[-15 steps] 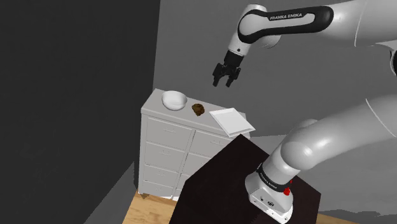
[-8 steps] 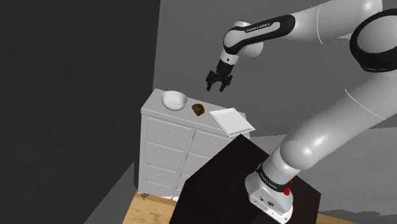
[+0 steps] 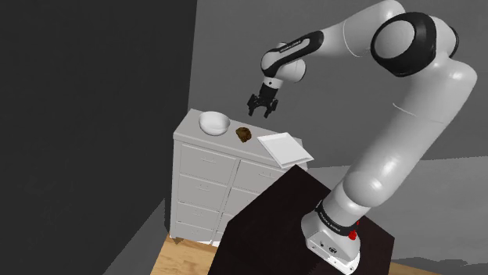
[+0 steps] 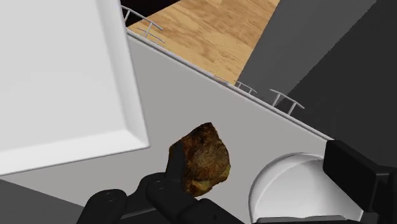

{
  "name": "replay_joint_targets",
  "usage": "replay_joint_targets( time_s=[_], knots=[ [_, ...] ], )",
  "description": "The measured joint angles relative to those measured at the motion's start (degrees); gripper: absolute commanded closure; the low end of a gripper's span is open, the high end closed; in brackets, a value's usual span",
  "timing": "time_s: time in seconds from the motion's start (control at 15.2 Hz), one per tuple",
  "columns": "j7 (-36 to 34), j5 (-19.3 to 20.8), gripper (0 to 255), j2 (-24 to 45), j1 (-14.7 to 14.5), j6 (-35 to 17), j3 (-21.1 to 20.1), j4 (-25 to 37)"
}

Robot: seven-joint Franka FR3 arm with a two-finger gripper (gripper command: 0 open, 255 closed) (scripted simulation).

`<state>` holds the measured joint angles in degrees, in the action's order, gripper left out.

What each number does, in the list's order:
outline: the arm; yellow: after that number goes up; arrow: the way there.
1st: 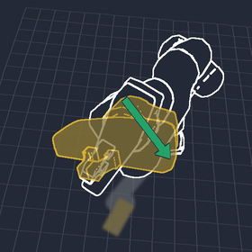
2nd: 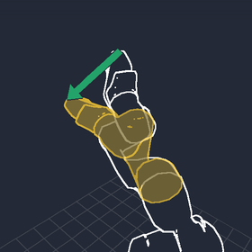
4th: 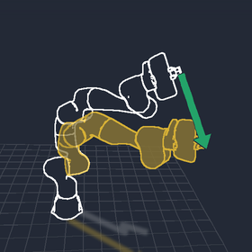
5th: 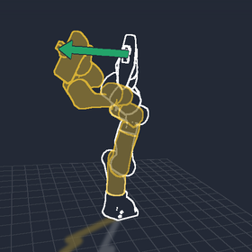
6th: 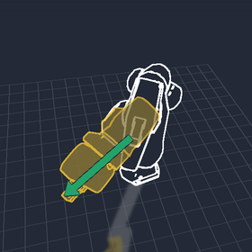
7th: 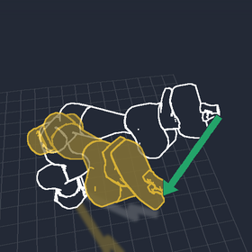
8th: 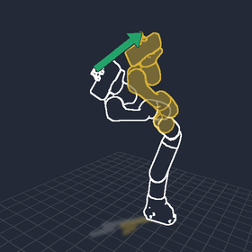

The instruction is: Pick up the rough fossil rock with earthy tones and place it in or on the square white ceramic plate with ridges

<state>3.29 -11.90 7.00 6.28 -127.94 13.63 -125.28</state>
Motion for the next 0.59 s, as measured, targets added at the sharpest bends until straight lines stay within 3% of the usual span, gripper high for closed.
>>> replay_joint_targets(
  time_s=[0.59],
  knots=[
    [2.8, -6.5, 0, 18.7, 4.8, -3.7, 0.5, 12.8]
  ],
)
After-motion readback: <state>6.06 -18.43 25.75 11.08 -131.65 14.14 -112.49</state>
